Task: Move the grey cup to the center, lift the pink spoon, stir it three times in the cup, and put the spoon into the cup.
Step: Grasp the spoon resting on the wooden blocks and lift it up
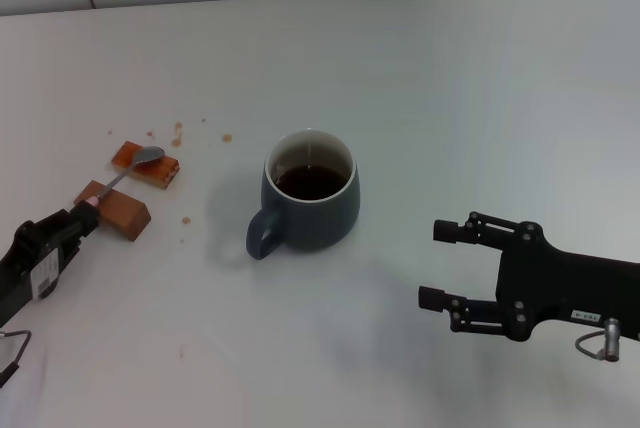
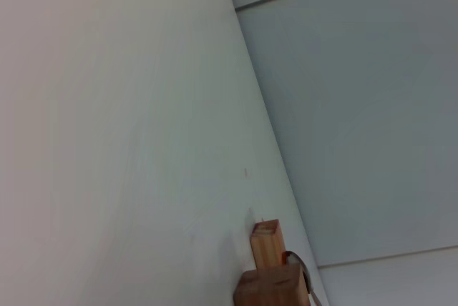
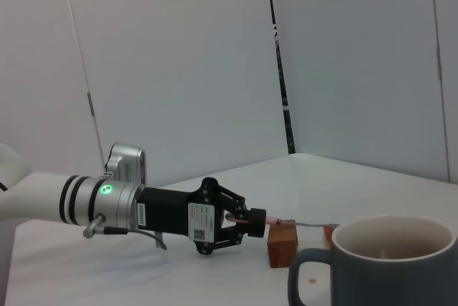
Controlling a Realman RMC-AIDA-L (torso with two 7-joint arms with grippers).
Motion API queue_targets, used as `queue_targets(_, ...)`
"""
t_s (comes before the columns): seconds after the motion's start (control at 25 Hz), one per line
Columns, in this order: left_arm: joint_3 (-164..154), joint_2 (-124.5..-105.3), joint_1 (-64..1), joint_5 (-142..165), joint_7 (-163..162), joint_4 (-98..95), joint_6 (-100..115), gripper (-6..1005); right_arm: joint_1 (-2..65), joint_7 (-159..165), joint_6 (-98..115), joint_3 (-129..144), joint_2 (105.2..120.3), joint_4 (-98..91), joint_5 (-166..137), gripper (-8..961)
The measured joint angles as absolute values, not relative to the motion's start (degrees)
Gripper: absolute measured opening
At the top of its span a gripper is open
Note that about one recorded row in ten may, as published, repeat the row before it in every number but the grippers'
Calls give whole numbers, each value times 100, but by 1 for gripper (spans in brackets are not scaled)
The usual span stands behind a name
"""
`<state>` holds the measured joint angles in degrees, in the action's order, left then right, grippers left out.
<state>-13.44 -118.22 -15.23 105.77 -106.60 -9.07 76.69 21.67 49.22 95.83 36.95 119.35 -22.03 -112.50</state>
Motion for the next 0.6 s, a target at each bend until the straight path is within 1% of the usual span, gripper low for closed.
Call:
queue_targets(0.16,-1345,-11828,-1521,10578,-10654,-907,7653,194,2156,4922,9590,3737,11935,-2206,-11250,795)
queue_targets(0.28,-1350,-11831,-1520,10579,-10625,-919,7663,149,2150,4921,9600,3742,11935,-2206,-11250,795)
queue_targets(0.6,-1354,-11819,-1528,10583,-10383,-1026,8163,133,2102,4921,9666,3745,11935,-2207,-11250,795)
